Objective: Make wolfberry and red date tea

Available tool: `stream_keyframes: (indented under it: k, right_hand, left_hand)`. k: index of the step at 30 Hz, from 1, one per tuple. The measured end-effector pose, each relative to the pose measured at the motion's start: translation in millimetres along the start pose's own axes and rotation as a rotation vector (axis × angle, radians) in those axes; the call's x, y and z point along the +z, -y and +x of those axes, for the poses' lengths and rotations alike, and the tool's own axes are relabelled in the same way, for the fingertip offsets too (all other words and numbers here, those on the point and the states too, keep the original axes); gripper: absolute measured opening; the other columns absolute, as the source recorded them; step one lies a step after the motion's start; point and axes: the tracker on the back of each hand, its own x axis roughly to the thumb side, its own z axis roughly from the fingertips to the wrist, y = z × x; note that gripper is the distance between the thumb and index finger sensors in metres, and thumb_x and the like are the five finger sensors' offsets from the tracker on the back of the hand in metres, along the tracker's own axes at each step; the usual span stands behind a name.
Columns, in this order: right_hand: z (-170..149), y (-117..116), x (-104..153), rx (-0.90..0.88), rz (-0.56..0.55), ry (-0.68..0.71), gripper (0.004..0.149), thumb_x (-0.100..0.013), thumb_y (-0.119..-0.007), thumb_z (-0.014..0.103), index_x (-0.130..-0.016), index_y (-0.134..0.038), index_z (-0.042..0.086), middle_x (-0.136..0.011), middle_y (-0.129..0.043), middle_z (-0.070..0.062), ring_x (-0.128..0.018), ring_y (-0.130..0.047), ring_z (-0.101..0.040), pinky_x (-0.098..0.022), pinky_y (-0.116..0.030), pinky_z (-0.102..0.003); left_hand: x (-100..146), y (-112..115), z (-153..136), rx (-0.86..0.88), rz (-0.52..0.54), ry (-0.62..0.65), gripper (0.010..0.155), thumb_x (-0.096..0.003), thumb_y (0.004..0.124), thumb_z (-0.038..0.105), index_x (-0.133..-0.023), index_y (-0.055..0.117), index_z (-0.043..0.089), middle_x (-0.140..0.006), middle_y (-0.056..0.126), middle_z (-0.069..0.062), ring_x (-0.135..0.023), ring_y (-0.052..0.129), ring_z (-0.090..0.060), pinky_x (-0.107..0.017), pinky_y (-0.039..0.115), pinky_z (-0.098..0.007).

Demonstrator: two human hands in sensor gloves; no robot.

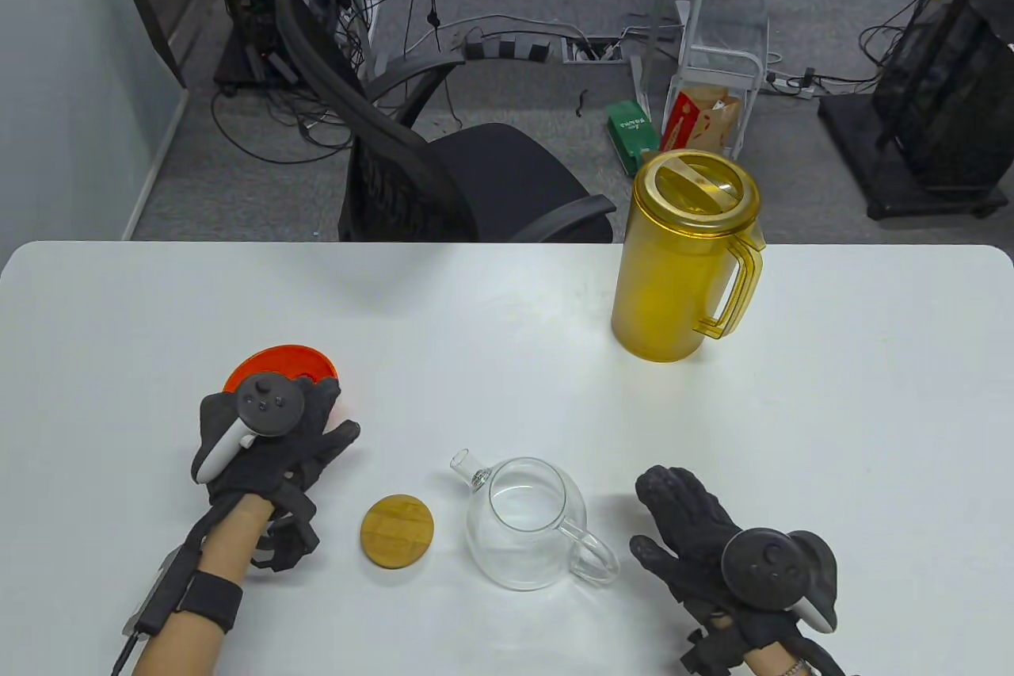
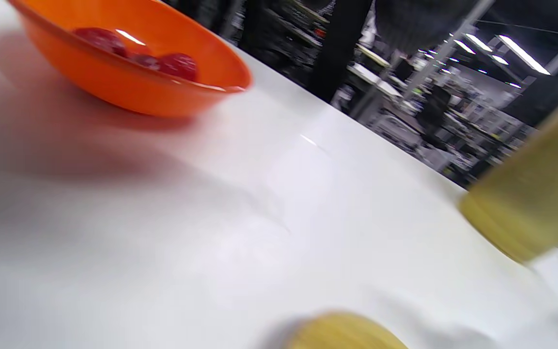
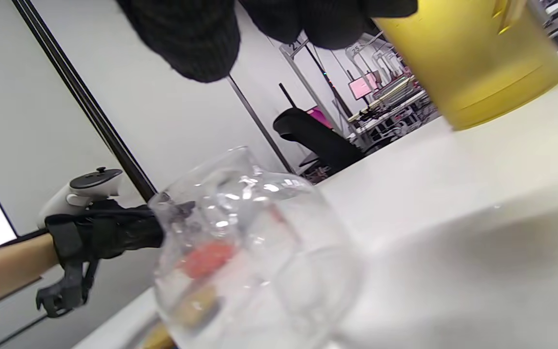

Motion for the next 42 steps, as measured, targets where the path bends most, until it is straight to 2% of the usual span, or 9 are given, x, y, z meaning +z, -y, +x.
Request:
stream_keyframes:
  k: [5, 8, 11, 14, 18, 23, 32, 38, 42]
  right_hand:
    - [-22, -9, 12, 0.024, -0.041, -0.065, 0.072, -0.056, -0.079, 0.041, -0.113, -0.046, 0.014, -0.119, -0.046, -0.013, -0.107, -0.038, -0.039, -0.076, -0.035, -0.059]
    - [-32, -13, 11, -0.014, 0.025, -0.134, 0.073, -0.056, -0.079, 0.041, -0.114, -0.043, 0.014, -0.120, -0.041, -0.013, -0.108, -0.032, -0.039, -0.077, -0.032, -0.059]
    - [-35, -13, 11, 0.007, 0.013, -0.149, 0.073, -0.056, -0.079, 0.041, -0.114, -0.044, 0.015, -0.121, -0.041, -0.012, -0.108, -0.031, -0.038, -0.077, -0.031, -0.059]
    - [-35, -14, 11, -0.002, 0.025, -0.156, 0.073, -0.056, -0.079, 0.041, -0.114, -0.044, 0.014, -0.121, -0.040, -0.012, -0.108, -0.031, -0.038, -0.077, -0.031, -0.059]
    - [-36, -14, 11, -0.011, 0.027, -0.161, 0.073, -0.056, -0.079, 0.041, -0.114, -0.044, 0.014, -0.121, -0.041, -0.012, -0.108, -0.032, -0.038, -0.077, -0.031, -0.059]
    - [-37, -15, 11, -0.018, 0.039, -0.165, 0.072, -0.056, -0.079, 0.041, -0.114, -0.044, 0.015, -0.121, -0.041, -0.012, -0.108, -0.032, -0.038, -0.077, -0.031, -0.059]
    - [-37, -17, 10, -0.012, 0.055, -0.178, 0.072, -0.056, -0.079, 0.041, -0.114, -0.045, 0.014, -0.120, -0.042, -0.012, -0.108, -0.032, -0.038, -0.077, -0.031, -0.059]
    - [-37, -18, 10, -0.014, 0.068, -0.180, 0.072, -0.056, -0.079, 0.040, -0.114, -0.045, 0.014, -0.120, -0.043, -0.013, -0.108, -0.033, -0.038, -0.076, -0.031, -0.059]
    - [-36, -19, 9, -0.022, 0.075, -0.179, 0.072, -0.056, -0.079, 0.040, -0.114, -0.045, 0.014, -0.120, -0.043, -0.013, -0.108, -0.033, -0.038, -0.076, -0.031, -0.059]
  left_hand:
    - [-11, -9, -31, 0.090, 0.134, -0.192, 0.072, -0.0589, 0.065, 0.052, -0.114, 0.025, 0.027, -0.123, 0.014, -0.015, -0.113, 0.007, -0.042, -0.076, 0.014, -0.061]
    - [-16, -16, -49, 0.099, 0.124, -0.292, 0.072, -0.0594, 0.064, 0.052, -0.114, 0.024, 0.028, -0.123, 0.016, -0.017, -0.113, 0.011, -0.045, -0.077, 0.018, -0.064]
    - [-20, -26, -68, 0.054, 0.155, -0.422, 0.073, -0.0593, 0.064, 0.051, -0.114, 0.024, 0.024, -0.123, 0.019, -0.017, -0.113, 0.018, -0.046, -0.077, 0.026, -0.065]
    - [-21, -28, -85, 0.062, 0.172, -0.539, 0.074, -0.0594, 0.064, 0.051, -0.114, 0.025, 0.019, -0.123, 0.030, -0.018, -0.112, 0.031, -0.048, -0.077, 0.035, -0.064]
    - [-23, -25, -94, -0.019, 0.201, -0.628, 0.078, -0.0569, 0.066, 0.058, -0.112, 0.037, 0.010, -0.109, 0.060, -0.021, -0.096, 0.064, -0.046, -0.069, 0.058, -0.059]
    - [-27, -20, -98, 0.048, 0.211, -0.662, 0.071, -0.0569, 0.065, 0.058, -0.103, 0.061, 0.004, -0.080, 0.089, -0.016, -0.065, 0.093, -0.036, -0.048, 0.078, -0.050]
    - [-37, -11, -96, 0.092, 0.222, -0.743, 0.053, -0.0557, 0.074, 0.047, -0.082, 0.080, 0.002, -0.045, 0.103, 0.000, -0.028, 0.106, -0.017, -0.021, 0.089, -0.034]
    - [-34, -6, -99, 0.254, 0.284, -0.704, 0.046, -0.0566, 0.072, 0.040, -0.078, 0.080, 0.000, -0.039, 0.103, -0.001, -0.019, 0.106, -0.016, -0.016, 0.090, -0.031]
    - [-28, -8, -89, 0.392, 0.314, -0.604, 0.044, -0.0569, 0.072, 0.037, -0.077, 0.079, -0.002, -0.039, 0.103, -0.005, -0.017, 0.106, -0.019, -0.014, 0.089, -0.032]
